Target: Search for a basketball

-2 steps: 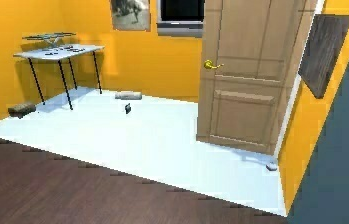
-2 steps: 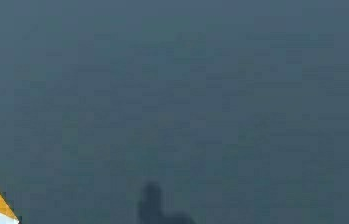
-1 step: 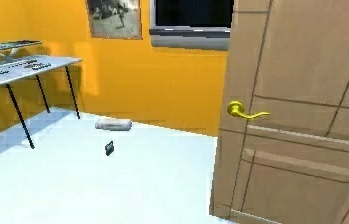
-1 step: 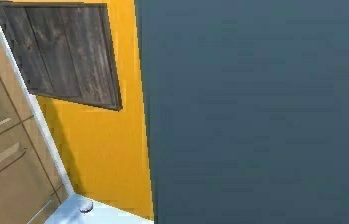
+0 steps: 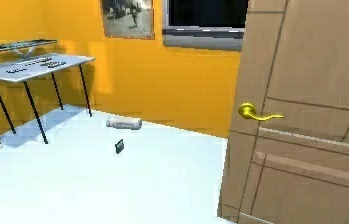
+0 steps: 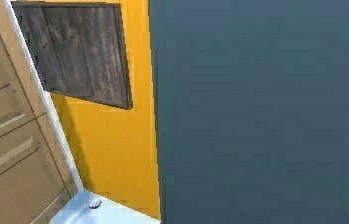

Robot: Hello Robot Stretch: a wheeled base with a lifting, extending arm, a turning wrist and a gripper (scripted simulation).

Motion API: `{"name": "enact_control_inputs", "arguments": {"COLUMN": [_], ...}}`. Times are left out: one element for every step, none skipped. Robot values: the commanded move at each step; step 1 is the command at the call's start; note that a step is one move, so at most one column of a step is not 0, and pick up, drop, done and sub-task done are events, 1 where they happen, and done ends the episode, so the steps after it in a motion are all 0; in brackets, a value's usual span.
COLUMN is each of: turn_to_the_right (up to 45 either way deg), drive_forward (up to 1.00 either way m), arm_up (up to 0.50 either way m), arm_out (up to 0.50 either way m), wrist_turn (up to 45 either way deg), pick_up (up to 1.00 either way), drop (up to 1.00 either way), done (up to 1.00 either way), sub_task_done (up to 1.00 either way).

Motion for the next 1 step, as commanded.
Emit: {"name": "enact_control_inputs", "arguments": {"turn_to_the_right": [0.0], "drive_forward": [1.00], "arm_up": [0.00], "arm_out": [0.00], "wrist_turn": [0.0], "pick_up": [0.00], "drop": [0.00], "done": [0.00], "sub_task_done": [0.00]}}
